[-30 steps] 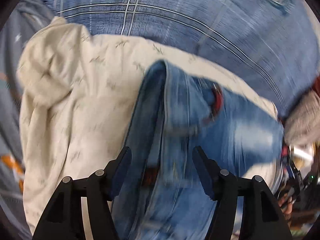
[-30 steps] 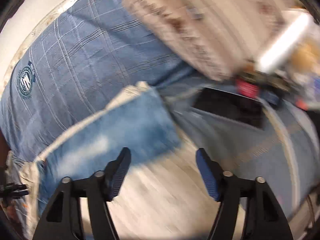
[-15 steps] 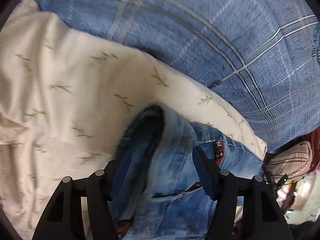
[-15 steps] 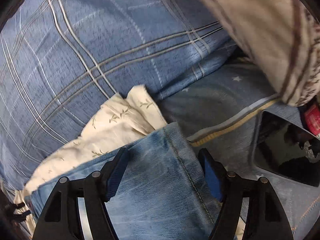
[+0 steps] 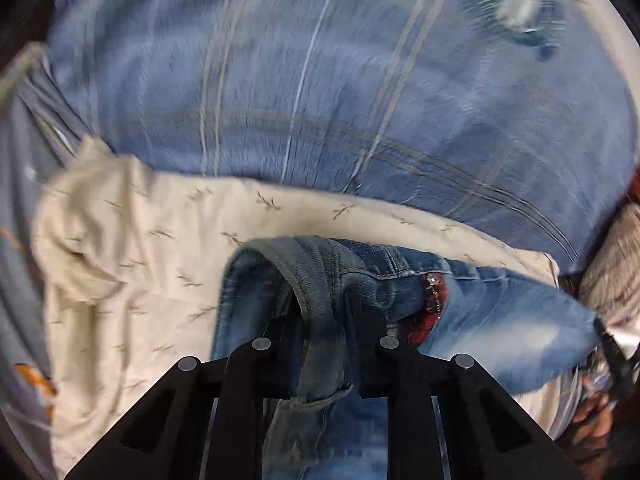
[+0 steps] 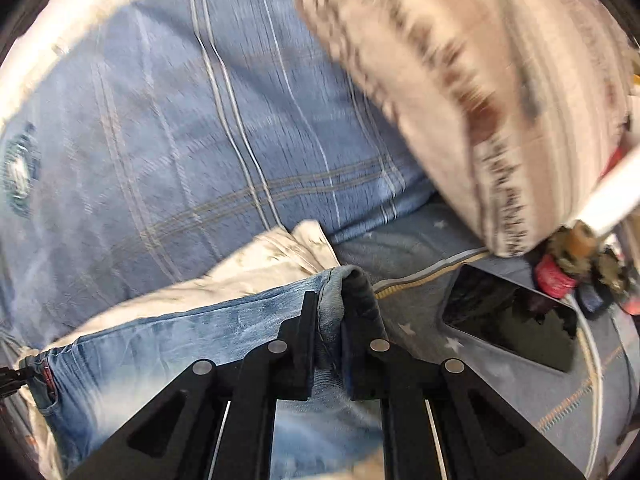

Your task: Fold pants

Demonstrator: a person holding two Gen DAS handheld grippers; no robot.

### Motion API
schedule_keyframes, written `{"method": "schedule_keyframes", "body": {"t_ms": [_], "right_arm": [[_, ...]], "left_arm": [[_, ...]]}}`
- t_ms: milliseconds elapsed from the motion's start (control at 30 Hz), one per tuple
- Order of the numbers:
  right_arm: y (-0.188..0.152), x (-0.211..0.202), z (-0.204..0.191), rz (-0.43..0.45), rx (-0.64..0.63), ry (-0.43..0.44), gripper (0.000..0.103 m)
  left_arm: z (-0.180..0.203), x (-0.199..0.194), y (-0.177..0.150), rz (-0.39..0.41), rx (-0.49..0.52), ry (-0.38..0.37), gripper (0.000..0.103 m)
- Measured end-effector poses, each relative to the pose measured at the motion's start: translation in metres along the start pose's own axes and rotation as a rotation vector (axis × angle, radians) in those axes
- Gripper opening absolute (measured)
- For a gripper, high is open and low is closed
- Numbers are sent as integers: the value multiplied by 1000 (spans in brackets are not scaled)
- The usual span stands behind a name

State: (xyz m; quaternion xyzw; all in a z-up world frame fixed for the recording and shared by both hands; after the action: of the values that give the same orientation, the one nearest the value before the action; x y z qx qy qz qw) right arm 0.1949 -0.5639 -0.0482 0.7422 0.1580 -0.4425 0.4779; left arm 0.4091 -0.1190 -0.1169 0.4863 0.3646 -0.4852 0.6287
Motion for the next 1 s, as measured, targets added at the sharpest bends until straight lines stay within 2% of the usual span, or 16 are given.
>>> {"method": "schedule_keyframes", "body": {"t_ms": [167,333,467,567,600,633,733,767,800,833,867,900,933,967,1000], "right_arm": [[-22,-70,8,92,25,62,9],[-97,-130,36,124,68,99,9],[-179,-135,63,79,138,98,10],[-231,-117,82,-5,211,89,15],[-249,-107,88,-53,245,87,16],[-261,-106,91,-74,267,91,17],[-281,-123,93,-70,315,95,21],[-283,-130,91,-60,315,95,29],[-284,-143,86,-39,312,105,35],[-285,-148,80,-26,307,120,46],[-283,-157,68,-7,291,151,55],[-282,-161,55,1,275,177,59],[-280,-160,43,-2,261,208,64],[-278,-156,26,-19,249,262,66],[-277,-149,9,-42,247,324,66]], "left_arm": [[-7,-74,-47,116,61,-10,18],[-34,-120,-119,153,90,-71,18],[-70,-115,-191,98,80,-97,19],[-95,-88,-240,-23,76,-58,18],[-101,-80,-248,-58,69,-53,12],[-111,-76,-258,-86,55,-52,10],[-135,-100,-273,-65,6,-134,11],[-143,-111,-275,-49,-15,-164,14],[-151,-125,-277,-30,-44,-205,22],[-154,-135,-275,-14,-66,-236,29],[-157,-145,-273,7,-87,-268,43],[-158,-151,-272,23,-98,-287,56],[-159,-154,-271,34,-106,-306,60],[-156,-155,-270,35,-112,-327,64],[-150,-149,-269,18,-113,-347,65]]}}
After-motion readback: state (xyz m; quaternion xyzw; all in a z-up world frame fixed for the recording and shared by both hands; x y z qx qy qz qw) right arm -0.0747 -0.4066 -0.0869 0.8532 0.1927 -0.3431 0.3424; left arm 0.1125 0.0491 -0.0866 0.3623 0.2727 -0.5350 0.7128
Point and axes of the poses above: each gripper's, at about its wrist camera, not at the fingertips, and x roughly the way its jaws point, z to its right, y to its top, the point moved 9 cm from there along x, roughly the way its jaws point, and after that the axes turned 10 degrees about -z, right-handed, at the moved point
